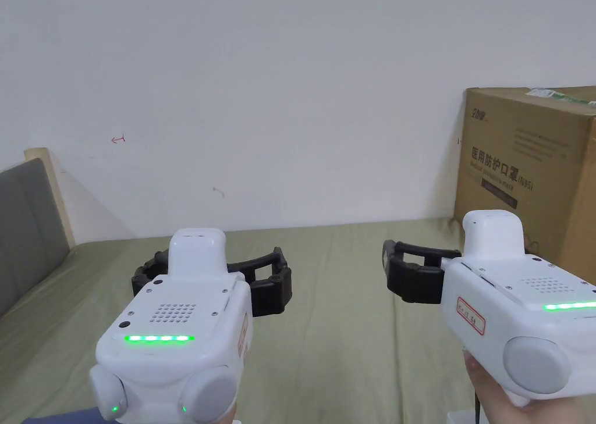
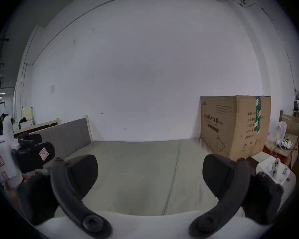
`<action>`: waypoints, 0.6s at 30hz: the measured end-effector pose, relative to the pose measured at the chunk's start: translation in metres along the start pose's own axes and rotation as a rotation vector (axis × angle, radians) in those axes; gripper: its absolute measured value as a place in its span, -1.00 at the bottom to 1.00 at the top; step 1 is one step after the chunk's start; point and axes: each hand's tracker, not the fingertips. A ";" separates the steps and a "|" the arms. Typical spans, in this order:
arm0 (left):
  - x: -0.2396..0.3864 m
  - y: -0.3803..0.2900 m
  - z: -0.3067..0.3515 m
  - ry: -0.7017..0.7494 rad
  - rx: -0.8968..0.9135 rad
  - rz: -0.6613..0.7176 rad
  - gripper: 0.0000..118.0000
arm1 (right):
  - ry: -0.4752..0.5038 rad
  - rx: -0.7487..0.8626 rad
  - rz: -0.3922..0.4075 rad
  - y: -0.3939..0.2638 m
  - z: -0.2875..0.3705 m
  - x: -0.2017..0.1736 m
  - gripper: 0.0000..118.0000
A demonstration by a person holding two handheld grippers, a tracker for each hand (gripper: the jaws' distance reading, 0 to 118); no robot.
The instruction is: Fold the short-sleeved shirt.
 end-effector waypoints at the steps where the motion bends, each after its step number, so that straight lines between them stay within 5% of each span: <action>1: 0.005 0.000 -0.001 0.005 -0.002 -0.018 0.98 | -0.029 0.009 0.012 0.001 0.002 -0.002 1.00; 18: 0.013 0.001 0.010 0.061 -0.013 -0.012 0.97 | -0.034 0.000 0.010 0.000 0.010 -0.006 1.00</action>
